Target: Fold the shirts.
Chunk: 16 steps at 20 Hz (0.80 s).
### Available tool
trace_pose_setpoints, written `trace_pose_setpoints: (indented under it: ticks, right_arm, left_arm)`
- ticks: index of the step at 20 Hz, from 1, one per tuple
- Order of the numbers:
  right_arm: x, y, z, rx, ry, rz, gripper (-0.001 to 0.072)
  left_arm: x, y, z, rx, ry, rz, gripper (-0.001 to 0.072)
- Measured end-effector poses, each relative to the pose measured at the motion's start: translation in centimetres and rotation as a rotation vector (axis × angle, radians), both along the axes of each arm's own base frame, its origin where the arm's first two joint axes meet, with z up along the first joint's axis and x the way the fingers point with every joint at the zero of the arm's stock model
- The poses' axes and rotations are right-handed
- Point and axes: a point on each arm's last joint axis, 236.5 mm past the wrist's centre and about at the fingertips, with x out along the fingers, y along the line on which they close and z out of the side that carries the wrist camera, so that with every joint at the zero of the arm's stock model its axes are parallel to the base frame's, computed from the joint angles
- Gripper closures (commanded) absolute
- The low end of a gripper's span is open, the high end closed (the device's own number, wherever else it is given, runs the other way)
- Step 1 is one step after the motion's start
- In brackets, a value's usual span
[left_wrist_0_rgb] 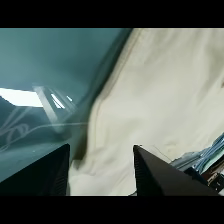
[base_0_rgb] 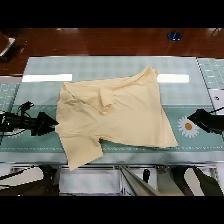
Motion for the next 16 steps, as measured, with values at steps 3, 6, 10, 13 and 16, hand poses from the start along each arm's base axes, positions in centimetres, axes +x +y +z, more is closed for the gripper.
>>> trace_pose_setpoints:
  ticks: [3,6,10,13,16]
  right_arm:
    - [-0.4,-0.4,-0.3,-0.007,0.012,-0.039,0.0306]
    - [-2.4,-2.3,-1.5,-0.067,0.106,-0.079,0.0306]
    - [-6.8,-2.5,-4.8,-0.031,0.345,-0.06,0.0306]
    - [-8.9,-0.7,-6.6,0.067,0.468,0.012,0.0306]
    - [-9.2,1.1,-7.4,0.162,0.508,0.058,0.0306]
  left_arm:
    - [-0.4,-2.2,-0.7,-0.023,0.014,-0.087,0.0576]
    - [-0.6,-3.2,-1.3,-0.017,0.008,-0.151,0.069]
    - [-0.7,-3.8,-1.1,-0.028,-0.005,-0.199,0.069]
    - [-0.5,-4.1,-0.8,-0.04,-0.013,-0.206,0.069]
    - [-0.5,-4.3,-0.6,-0.051,-0.016,-0.207,0.069]
